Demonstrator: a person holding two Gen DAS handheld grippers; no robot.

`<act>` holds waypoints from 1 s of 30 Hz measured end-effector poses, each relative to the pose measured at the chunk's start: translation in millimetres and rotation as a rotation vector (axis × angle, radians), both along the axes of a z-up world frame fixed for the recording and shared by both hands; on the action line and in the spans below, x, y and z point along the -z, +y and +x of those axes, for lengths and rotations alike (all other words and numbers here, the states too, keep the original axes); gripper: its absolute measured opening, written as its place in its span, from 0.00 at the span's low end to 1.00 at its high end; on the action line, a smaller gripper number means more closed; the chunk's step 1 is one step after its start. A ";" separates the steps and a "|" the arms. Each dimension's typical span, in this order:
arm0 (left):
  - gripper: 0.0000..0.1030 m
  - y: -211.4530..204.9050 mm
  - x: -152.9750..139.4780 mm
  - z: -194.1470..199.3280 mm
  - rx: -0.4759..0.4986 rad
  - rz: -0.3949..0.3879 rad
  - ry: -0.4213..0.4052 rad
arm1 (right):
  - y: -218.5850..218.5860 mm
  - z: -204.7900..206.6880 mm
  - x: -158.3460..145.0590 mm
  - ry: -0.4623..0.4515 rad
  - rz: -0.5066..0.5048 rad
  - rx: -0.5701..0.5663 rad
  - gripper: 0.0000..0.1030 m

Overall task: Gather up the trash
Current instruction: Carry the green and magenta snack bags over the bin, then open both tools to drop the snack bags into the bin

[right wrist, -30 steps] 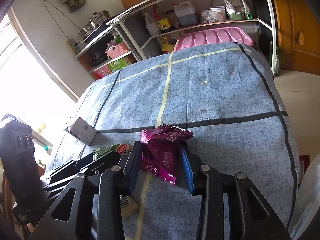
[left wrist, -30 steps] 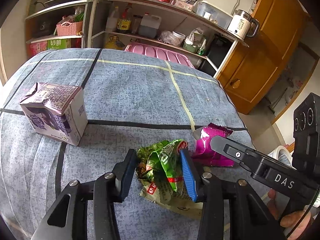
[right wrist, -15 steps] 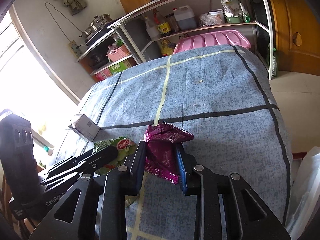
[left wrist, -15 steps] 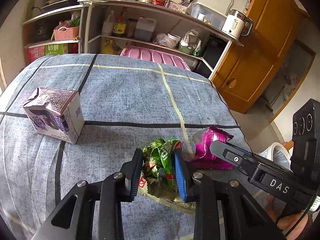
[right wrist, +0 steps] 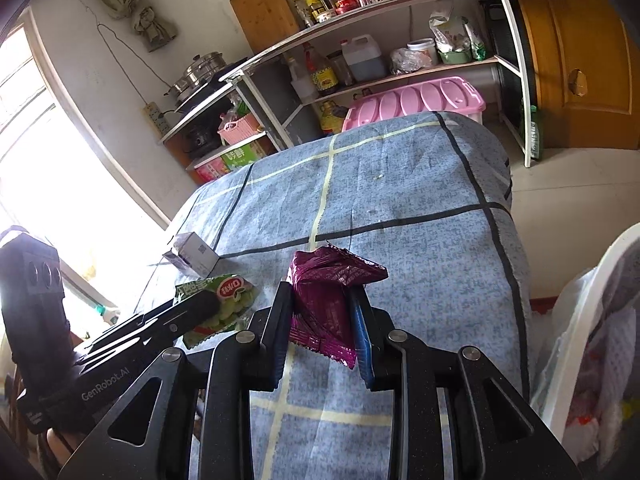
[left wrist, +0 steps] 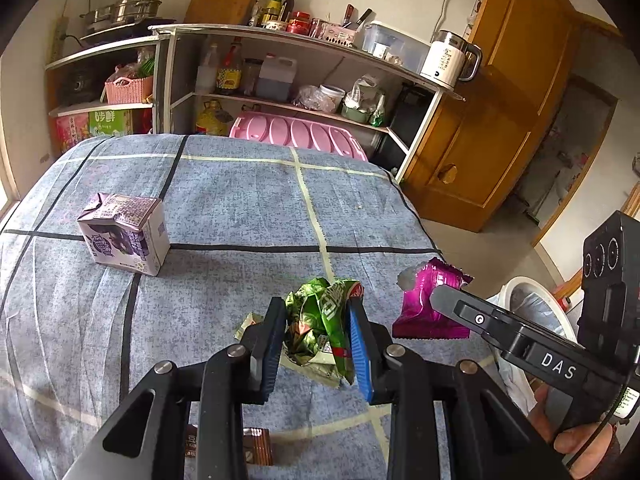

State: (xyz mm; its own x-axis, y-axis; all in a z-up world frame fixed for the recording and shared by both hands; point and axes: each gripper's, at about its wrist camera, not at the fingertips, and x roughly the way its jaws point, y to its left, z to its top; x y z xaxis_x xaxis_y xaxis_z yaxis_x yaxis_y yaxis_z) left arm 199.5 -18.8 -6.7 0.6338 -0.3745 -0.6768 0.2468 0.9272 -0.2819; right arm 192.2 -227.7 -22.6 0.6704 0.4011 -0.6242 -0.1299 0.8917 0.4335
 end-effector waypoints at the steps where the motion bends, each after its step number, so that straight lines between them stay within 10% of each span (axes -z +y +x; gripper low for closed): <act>1: 0.30 -2.0 -3.1 -3.3 0.004 -0.004 -0.005 | -3.6 -4.4 -1.8 -0.005 0.003 0.007 0.28; 30: 0.31 -173.3 -30.1 -79.3 0.322 -0.021 -0.058 | -154.0 -124.5 -25.8 -0.050 -0.052 0.287 0.29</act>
